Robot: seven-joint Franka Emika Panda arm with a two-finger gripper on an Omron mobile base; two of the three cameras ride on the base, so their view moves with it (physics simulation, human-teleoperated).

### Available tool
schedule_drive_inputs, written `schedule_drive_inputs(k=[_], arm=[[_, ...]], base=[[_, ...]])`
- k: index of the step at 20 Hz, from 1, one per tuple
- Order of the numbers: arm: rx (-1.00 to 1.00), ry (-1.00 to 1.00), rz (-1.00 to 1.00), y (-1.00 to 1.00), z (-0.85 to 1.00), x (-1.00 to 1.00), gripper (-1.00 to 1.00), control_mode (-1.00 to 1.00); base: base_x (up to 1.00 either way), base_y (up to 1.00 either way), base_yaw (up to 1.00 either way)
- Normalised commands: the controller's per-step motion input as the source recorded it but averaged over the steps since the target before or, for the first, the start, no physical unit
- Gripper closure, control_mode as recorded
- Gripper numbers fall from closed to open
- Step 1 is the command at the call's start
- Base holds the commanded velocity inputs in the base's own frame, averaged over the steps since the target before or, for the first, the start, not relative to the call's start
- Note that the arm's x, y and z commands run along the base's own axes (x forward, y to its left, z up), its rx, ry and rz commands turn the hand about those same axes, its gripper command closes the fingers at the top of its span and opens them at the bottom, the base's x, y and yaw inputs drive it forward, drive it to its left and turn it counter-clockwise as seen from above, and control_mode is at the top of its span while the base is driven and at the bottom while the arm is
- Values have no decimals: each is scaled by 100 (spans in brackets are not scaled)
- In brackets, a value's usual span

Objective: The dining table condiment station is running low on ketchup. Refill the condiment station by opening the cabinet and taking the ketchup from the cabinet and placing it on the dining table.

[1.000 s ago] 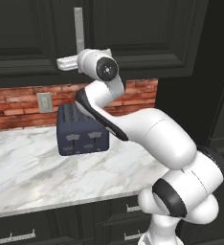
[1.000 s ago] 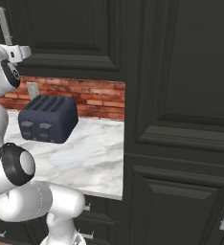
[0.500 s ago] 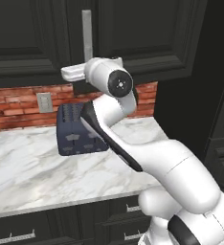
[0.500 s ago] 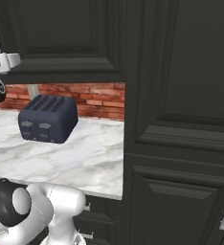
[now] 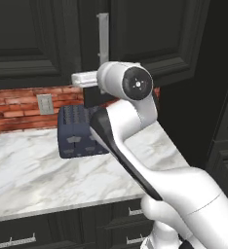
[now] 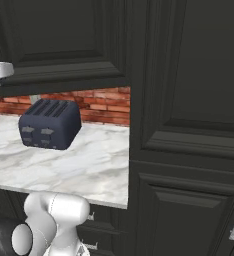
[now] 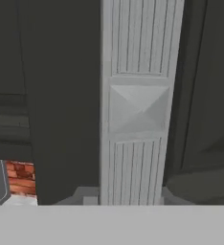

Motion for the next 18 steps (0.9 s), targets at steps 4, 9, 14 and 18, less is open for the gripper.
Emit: schedule_drive_inputs(k=[4,9,14,18], arm=[[-2,10,-10,0,8,-51,-100,-100],[0,0,0,0,0,-7,-100,-100],[-8,-7,2,31,0,-72,-100,-100],[-20,-4,4,51,4,-49,-100,-100]], base=[[0,0,0],[0,0,0],[0,0,0],[0,0,0]])
